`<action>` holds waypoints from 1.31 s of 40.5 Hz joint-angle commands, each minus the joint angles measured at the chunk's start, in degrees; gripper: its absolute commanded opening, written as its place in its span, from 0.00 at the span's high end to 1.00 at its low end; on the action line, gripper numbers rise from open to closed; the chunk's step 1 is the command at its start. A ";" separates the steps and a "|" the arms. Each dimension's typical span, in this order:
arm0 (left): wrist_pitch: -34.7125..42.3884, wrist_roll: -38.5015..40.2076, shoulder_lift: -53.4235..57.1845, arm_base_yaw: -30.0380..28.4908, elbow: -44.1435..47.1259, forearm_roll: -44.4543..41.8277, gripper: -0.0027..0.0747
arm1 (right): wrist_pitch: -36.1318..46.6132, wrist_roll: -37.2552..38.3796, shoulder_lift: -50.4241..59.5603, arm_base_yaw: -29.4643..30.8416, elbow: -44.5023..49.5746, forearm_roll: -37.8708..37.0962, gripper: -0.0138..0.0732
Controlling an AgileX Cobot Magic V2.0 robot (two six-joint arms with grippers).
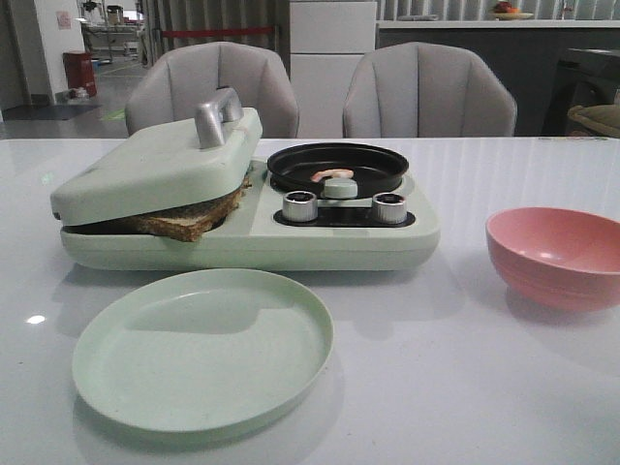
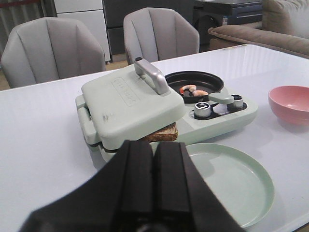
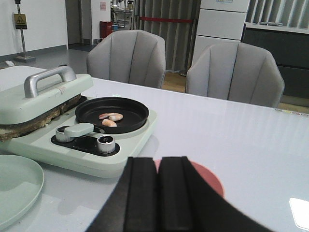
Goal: Make breakfast with bread and shrimp
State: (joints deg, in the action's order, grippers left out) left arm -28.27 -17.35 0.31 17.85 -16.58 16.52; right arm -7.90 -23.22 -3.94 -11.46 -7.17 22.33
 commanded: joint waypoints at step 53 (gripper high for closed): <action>29.46 25.52 1.34 -9.27 18.56 -18.67 0.91 | 5.23 -0.47 -0.43 -0.01 -1.54 0.59 0.88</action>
State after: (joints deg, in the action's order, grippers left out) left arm -4.27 7.46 0.31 8.60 0.21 -2.12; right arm -7.90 -23.28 -3.94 -11.46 -7.17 22.33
